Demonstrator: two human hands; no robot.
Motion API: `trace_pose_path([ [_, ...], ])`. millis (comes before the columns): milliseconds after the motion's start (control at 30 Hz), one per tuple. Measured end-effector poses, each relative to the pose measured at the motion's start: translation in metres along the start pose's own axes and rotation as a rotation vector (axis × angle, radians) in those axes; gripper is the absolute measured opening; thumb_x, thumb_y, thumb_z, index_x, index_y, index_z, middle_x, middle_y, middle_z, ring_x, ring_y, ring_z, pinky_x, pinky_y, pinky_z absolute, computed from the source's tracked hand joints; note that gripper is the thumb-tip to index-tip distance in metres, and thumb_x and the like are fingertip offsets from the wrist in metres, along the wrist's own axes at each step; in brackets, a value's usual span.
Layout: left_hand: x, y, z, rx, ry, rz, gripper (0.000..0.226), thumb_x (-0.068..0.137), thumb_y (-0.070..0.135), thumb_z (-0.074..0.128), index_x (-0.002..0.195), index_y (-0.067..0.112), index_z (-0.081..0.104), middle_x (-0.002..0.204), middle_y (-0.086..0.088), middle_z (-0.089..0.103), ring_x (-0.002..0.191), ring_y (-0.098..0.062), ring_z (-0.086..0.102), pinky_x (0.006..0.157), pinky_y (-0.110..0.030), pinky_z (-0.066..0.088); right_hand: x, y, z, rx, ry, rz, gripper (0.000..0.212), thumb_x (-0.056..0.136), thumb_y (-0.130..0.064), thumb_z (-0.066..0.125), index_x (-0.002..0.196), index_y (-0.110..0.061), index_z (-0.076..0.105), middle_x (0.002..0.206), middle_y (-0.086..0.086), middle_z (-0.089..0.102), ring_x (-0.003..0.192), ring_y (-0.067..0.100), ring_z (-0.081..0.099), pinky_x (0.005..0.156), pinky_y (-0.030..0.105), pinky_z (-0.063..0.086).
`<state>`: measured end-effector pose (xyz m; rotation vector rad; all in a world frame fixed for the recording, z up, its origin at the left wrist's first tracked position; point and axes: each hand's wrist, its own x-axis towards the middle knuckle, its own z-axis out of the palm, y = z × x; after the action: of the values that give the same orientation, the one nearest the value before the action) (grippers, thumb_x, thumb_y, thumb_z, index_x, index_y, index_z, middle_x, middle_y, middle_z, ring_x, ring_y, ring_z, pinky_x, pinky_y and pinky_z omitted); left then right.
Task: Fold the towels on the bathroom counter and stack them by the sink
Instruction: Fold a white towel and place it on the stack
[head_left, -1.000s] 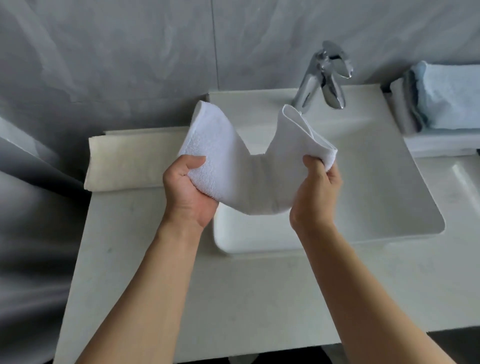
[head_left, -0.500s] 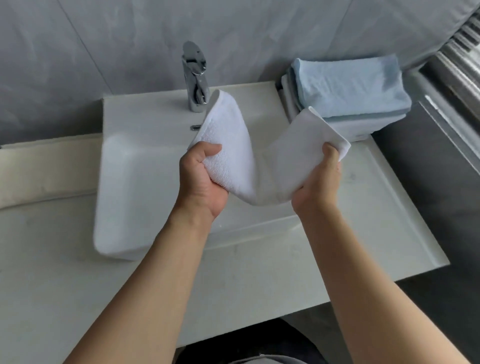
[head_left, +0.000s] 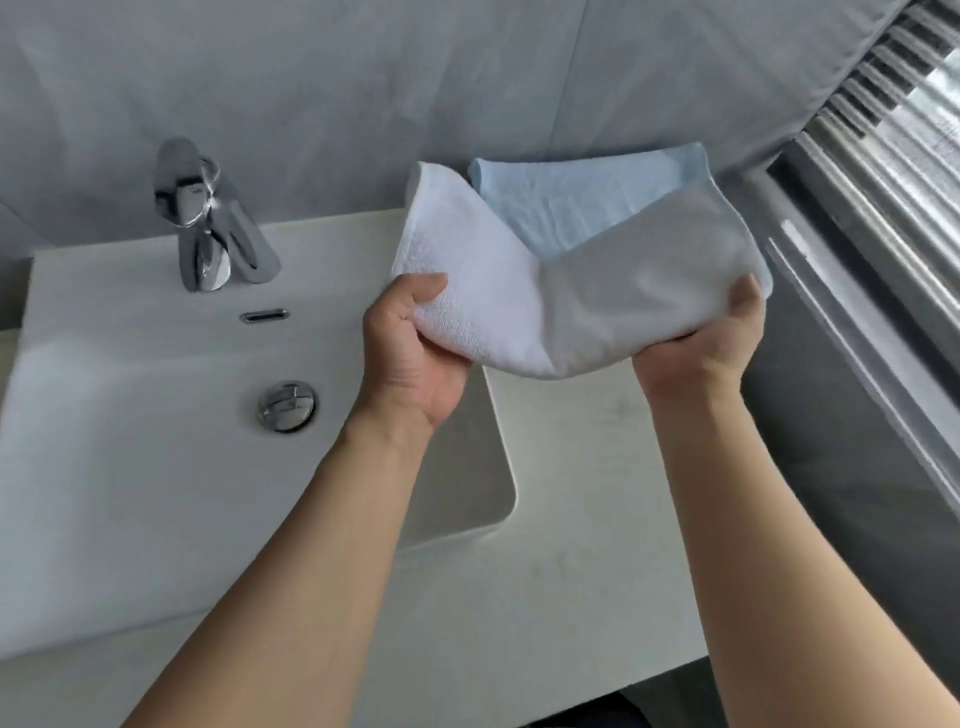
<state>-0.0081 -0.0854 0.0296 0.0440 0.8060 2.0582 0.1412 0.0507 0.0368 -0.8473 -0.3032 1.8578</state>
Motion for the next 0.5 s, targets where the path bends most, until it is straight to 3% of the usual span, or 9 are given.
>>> trace_pose_path([
  [200,0.073,-0.024,0.059,-0.046,-0.034,0.060,0.032,0.073,0.011,0.054,0.097,0.012,0.075,0.110,-0.011,0.071,0.107,-0.032,0.067,0.101,-0.055,0.045,0.089,-0.049,0.037,0.285,-0.100,0.086,0.042,0.091,-0.037,0.053,0.118,-0.007,0.065,0.112,0.022,0.069,0.104,0.045,0.065,0.094,0.056,0.049],
  [333,0.117,-0.036,0.077,-0.032,-0.006,0.110,0.028,0.075,0.010,0.055,0.092,0.013,0.077,0.105,-0.010,0.072,0.104,-0.031,0.068,0.099,-0.051,0.047,0.141,-0.063,0.053,0.353,-0.063,0.141,0.046,0.087,-0.033,0.058,0.124,-0.006,0.062,0.117,0.025,0.066,0.110,0.048,0.060,0.097,0.059,0.045],
  [400,0.134,-0.043,0.077,0.044,0.057,0.105,0.025,0.078,0.010,0.055,0.090,0.013,0.077,0.101,-0.009,0.073,0.098,-0.028,0.069,0.089,-0.046,0.054,0.160,-0.062,0.053,0.289,0.020,0.164,0.048,0.085,-0.032,0.062,0.126,-0.009,0.061,0.119,0.022,0.066,0.110,0.047,0.061,0.097,0.058,0.046],
  [500,0.146,-0.054,0.067,0.298,0.296,0.024,0.028,0.073,0.011,0.061,0.099,0.008,0.070,0.096,-0.008,0.071,0.092,-0.026,0.068,0.085,-0.042,0.055,0.181,-0.050,0.045,-0.001,0.310,0.160,0.046,0.083,-0.035,0.066,0.125,-0.017,0.059,0.121,0.009,0.067,0.105,0.035,0.066,0.091,0.051,0.052],
])
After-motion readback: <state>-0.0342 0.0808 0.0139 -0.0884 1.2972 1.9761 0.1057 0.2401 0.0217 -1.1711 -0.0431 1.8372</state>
